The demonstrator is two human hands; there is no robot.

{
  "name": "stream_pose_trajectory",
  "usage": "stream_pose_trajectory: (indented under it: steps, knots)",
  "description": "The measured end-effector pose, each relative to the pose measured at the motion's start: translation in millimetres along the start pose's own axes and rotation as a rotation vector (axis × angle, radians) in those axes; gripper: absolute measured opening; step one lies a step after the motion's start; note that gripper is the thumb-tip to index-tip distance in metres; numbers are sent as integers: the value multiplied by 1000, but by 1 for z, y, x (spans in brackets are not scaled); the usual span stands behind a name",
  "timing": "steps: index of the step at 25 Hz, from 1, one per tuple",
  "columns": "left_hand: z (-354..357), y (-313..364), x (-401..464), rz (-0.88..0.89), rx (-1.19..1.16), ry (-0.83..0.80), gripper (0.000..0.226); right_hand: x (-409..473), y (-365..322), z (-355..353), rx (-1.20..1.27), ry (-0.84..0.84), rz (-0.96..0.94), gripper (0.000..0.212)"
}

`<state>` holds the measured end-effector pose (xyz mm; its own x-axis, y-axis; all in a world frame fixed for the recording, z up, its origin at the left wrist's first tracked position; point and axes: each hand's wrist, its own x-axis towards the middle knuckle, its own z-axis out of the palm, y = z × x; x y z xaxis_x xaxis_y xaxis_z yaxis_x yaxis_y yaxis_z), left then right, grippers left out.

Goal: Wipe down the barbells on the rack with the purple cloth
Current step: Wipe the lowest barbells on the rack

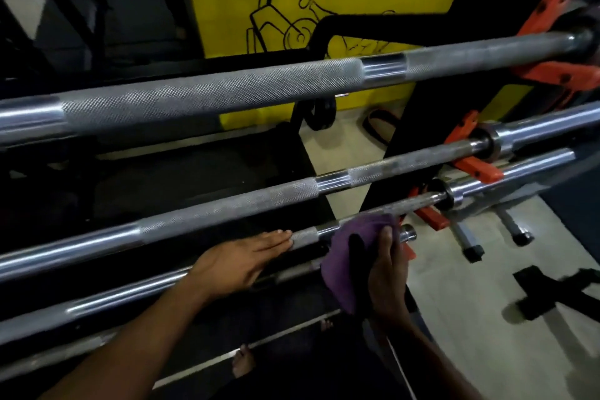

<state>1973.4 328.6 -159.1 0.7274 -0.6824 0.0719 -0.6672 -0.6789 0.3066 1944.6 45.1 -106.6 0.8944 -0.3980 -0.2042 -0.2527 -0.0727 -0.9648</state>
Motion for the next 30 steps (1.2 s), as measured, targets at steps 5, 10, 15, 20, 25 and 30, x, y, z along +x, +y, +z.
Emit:
stream_pose_trajectory:
  steps: [5, 10, 15, 20, 25, 30]
  knots:
    - [7, 24, -4, -261, 143, 69, 61, 65, -8, 12, -994, -388, -996, 43]
    - [31, 77, 4, -628, 191, 157, 77, 103, -18, 56, -1349, -818, -742, 48]
    - [42, 110, 21, -882, 194, 189, 61, 121, -18, 59, -1192, -929, -921, 43]
    - [48, 110, 29, -944, 232, 176, 62, 128, -5, 21, -1221, -953, -1276, 48]
    - [48, 114, 32, -992, 174, 211, 62, 143, -50, 14, -1214, -900, -835, 40]
    - [48, 116, 39, -1056, 147, 241, 62, 149, -22, -46, -883, -1056, -575, 50]
